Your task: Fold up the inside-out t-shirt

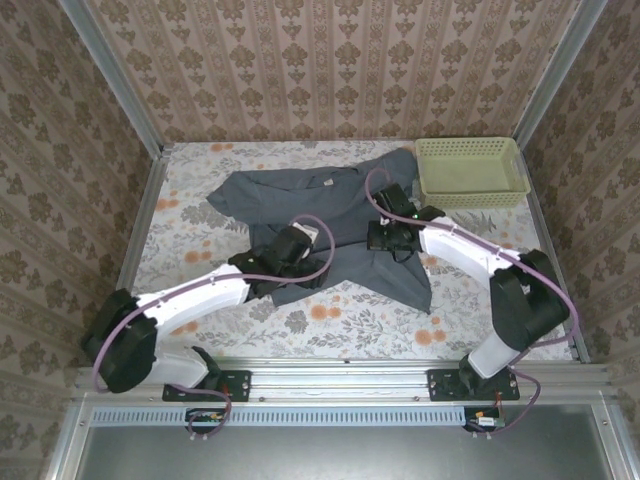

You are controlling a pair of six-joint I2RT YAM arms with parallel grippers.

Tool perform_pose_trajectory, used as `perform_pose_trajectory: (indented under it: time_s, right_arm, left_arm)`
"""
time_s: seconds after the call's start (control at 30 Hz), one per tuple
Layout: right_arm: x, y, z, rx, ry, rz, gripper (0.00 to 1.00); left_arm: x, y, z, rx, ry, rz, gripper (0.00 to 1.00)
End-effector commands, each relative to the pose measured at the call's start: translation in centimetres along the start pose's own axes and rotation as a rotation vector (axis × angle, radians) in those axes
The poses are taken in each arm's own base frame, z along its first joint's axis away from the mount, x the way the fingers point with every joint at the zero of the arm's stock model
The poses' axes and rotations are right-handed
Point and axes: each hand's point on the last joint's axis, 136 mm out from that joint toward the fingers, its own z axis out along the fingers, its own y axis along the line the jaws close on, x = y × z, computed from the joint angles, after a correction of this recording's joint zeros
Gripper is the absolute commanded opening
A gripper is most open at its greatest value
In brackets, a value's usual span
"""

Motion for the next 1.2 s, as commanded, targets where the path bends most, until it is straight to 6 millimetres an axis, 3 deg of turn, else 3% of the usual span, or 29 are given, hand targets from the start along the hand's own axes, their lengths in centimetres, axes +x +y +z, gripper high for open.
perform_pose_trajectory:
  time_s: [0.0, 0.13, 0.27, 0.47, 0.73, 1.17]
  right_arm:
    - [-0.4, 0.3, 0.8, -0.029, 0.035, -0.001, 0.00]
    - [-0.6, 0.5, 1.3, -0.054, 0.040, 0.008, 0.00]
    - [-0.7, -1.1, 2.4, -0.014, 0.050, 0.032, 0.00]
    - [-0.8, -2.9, 3.9, -0.030, 0.074, 0.095, 0.00]
    - [-0.8, -2.6, 5.1, -0.059, 0.090, 0.109, 0.03]
    - [-0.8, -3.4, 4.9, -0.029, 0.083, 0.094, 0.08]
  left_arm:
    - [-0.8, -1.5, 1.3, -0.006, 0.008, 0.107, 0.79]
    - [-0.5, -3.7, 3.8, 0.041, 0.050, 0.158, 0.79]
    - [-0.1, -4.4, 5.9, 0.060, 0.084, 0.172, 0.80]
    - [-0.1, -5.8, 7.4, 0.085, 0.111, 0.199, 0.82]
    - [-0.6, -5.2, 8.9, 0.018, 0.132, 0.204, 0.84]
    - [-1.5, -3.0, 8.2, -0.073, 0.089, 0.192, 0.59]
